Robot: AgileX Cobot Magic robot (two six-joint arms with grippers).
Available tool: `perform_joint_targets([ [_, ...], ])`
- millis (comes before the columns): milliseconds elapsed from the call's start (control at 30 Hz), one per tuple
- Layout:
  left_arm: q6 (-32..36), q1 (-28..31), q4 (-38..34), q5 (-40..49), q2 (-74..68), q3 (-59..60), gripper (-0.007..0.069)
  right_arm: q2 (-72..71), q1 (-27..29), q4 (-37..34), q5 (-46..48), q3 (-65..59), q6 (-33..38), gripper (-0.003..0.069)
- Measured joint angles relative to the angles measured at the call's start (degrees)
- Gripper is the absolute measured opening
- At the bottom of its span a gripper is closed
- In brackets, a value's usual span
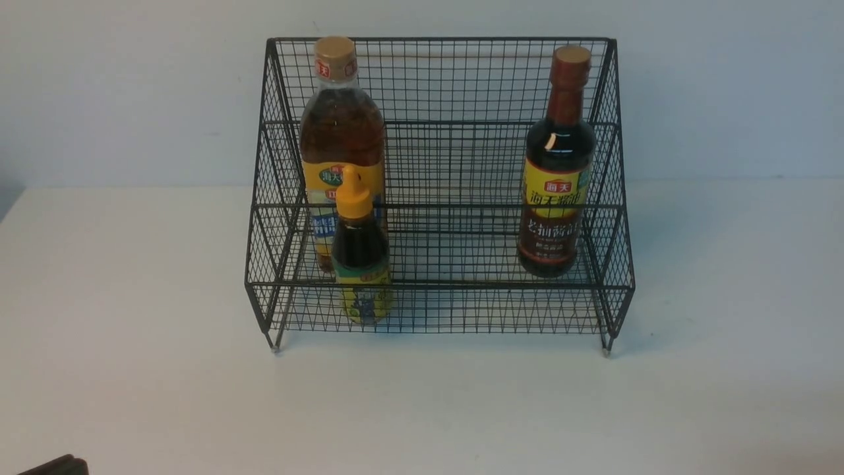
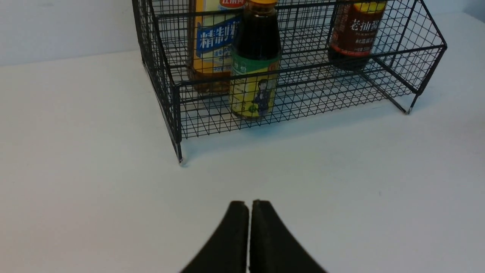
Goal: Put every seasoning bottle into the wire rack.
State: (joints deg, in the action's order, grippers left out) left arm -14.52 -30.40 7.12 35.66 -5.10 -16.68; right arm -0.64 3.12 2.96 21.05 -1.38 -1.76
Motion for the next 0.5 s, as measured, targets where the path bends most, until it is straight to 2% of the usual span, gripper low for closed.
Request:
perform_joint_targets([
  [267, -4.34, 1.44, 4.33, -2.85, 0.0, 2.84, -0.0005, 0.0, 0.0, 0.0, 0.0, 0.0, 0.0, -0.0015],
  [400, -5.38, 8.12, 5.57, -4.89, 1.29, 6.17, -0.0005, 0.0, 0.0, 0.0, 0.0, 0.0, 0.0, -0.0015],
  [500, -1.27, 15.22, 4.44, -8.03, 3.29, 9.4, -0.0005, 0.0, 0.0, 0.0, 0.0, 0.0, 0.0, -0.0015],
])
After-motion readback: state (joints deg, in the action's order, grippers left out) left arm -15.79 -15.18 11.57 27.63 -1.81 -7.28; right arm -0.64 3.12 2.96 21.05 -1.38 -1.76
